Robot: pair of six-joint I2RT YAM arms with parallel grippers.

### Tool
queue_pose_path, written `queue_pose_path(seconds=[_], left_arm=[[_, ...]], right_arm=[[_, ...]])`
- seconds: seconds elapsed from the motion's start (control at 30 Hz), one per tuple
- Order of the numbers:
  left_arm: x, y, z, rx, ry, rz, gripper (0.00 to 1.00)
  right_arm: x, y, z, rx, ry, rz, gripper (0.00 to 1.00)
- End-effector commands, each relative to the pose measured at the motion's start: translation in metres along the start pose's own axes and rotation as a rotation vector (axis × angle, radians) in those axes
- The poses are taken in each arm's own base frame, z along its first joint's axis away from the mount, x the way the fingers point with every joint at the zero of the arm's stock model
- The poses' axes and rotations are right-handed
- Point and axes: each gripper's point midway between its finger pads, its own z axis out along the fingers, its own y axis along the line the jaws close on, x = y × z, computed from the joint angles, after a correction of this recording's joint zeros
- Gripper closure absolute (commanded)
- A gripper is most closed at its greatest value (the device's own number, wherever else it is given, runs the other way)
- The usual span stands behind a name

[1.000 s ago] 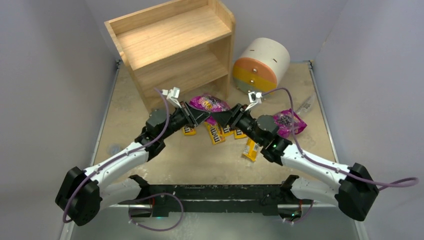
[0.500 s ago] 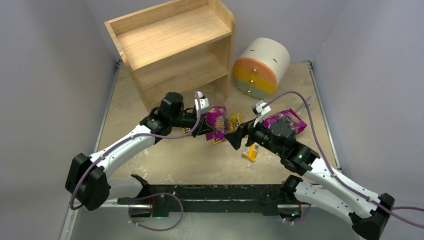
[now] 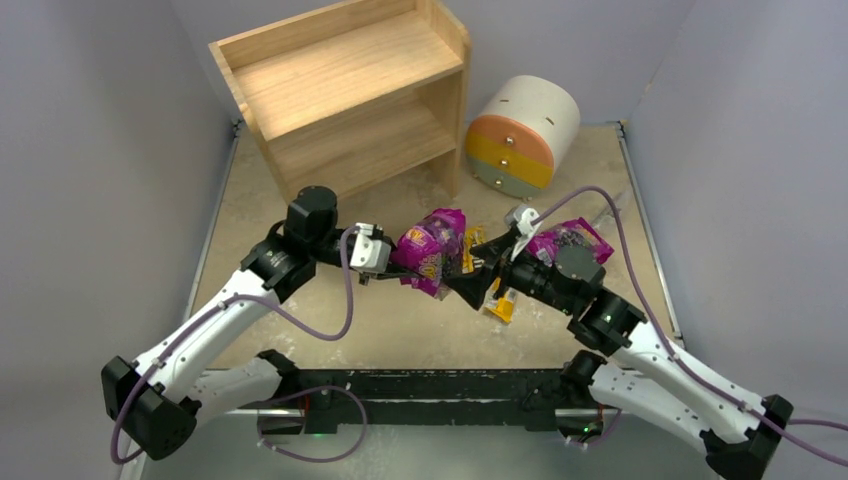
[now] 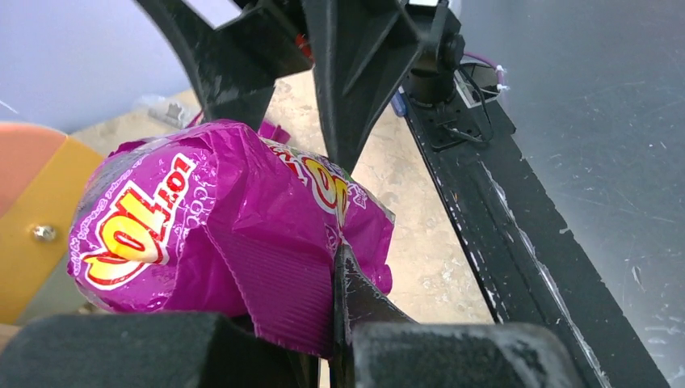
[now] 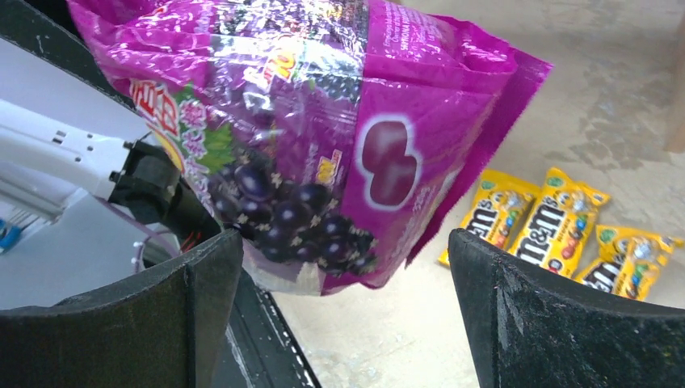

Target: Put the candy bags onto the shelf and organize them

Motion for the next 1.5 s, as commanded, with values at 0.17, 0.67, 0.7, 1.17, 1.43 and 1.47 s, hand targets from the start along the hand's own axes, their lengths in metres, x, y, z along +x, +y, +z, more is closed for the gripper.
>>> queue_pose_path(seconds=[0.17, 0.67, 0.7, 1.17, 1.43, 1.47], left_arm=[[-0.030, -0.009, -0.003, 0.083, -0.096, 0.254, 1.00], [-0.024, -0.019, 0.001, 0.199, -0.115, 0.357, 1.00], [-0.022, -0.019, 0.001, 0.204, -0.113, 0.352, 1.00], [-0.023, -0.023, 0.003, 0.251, -0.127, 0.348, 1.00], [-0.025, -0.023, 0.001, 0.245, -0.126, 0.362, 1.00], [-0.025, -0.022, 0.002, 0.240, -0.122, 0.356, 1.00]], right_arm=[[-0.037, 0.027, -0.004, -0.149, 0.001, -0.309, 0.01], [-0.034, 0.073, -0.006, -0.555, 0.243, -0.635, 0.01], [-0.036, 0.074, -0.004, -0.562, 0.244, -0.642, 0.01], [-0.008, 0.063, 0.031, -0.646, 0.422, -0.616, 0.07], [0.001, 0.064, 0.029, -0.688, 0.474, -0.597, 0.62], [0.001, 0.065, 0.027, -0.695, 0.477, -0.595, 0.73]])
